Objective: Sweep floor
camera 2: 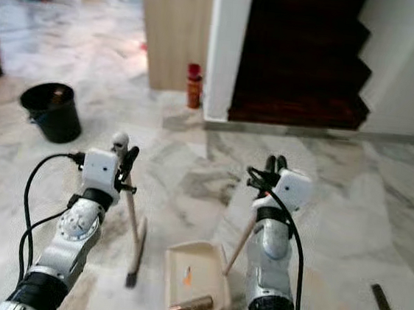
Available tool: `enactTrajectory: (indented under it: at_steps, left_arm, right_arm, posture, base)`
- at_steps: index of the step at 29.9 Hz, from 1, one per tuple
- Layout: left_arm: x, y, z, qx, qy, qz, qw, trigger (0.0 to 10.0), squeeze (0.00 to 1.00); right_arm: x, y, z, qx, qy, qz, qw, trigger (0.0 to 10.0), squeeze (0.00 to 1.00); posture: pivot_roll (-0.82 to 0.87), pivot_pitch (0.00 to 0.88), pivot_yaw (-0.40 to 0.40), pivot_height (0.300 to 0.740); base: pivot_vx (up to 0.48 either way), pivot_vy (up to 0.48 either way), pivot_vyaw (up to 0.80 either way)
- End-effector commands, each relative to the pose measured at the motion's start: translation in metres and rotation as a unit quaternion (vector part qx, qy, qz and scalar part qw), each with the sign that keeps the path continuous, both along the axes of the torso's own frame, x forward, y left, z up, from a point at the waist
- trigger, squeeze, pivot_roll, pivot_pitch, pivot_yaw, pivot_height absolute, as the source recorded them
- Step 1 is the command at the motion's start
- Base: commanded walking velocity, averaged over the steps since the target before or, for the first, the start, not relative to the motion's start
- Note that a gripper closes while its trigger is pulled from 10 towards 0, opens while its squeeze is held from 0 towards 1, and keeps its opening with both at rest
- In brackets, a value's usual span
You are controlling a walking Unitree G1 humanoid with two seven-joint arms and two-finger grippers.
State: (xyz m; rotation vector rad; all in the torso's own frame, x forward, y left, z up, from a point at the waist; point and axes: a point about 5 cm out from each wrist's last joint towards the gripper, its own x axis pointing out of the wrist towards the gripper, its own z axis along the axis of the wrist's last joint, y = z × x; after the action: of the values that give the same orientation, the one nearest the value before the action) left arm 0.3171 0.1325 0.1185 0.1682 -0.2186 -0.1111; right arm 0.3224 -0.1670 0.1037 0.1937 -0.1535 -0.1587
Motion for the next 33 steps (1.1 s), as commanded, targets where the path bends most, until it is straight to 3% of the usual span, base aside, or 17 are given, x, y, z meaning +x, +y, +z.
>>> enactTrajectory:
  at_steps: [1, 9, 26, 33]
  left_arm:
    - [0.0008, -0.0035, 0.0181, 0.002, -0.040, -0.005, 0.999, 10.0, 0.00]
    - [-0.0006, -0.0017, 0.0227, 0.013, -0.047, -0.002, 0.999, 10.0, 0.00]
    - [-0.0033, -0.0074, 0.0211, 0.017, -0.037, -0.003, 0.999, 10.0, 0.00]
    - [-0.0056, -0.0073, 0.0186, 0.017, -0.031, 0.000, 0.999, 10.0, 0.00]
  right_arm:
    - [0.0025, -0.0041, 0.0099, 0.009, -0.019, -0.009, 1.000, 10.0, 0.00]
    - [0.0017, -0.0001, 0.0079, 0.032, -0.016, -0.011, 0.999, 10.0, 0.00]
    - [0.0007, 0.0002, 0.0093, 0.023, -0.014, 0.000, 1.000, 10.0, 0.00]
    - [-0.0023, 0.0025, 0.0093, 0.026, -0.020, 0.010, 0.999, 10.0, 0.00]
  posture:
    - [0.02, 0.000, -0.009, 0.740]
    - [0.02, 0.000, 0.002, 0.740]
    - [0.01, 0.000, 0.002, 0.740]
    - [0.02, 0.000, -0.005, 0.740]
  base:
    - [0.000, 0.000, 0.00]
    - [0.000, 0.000, 0.00]
    - [0.000, 0.000, 0.00]
    - [0.000, 0.000, 0.67]
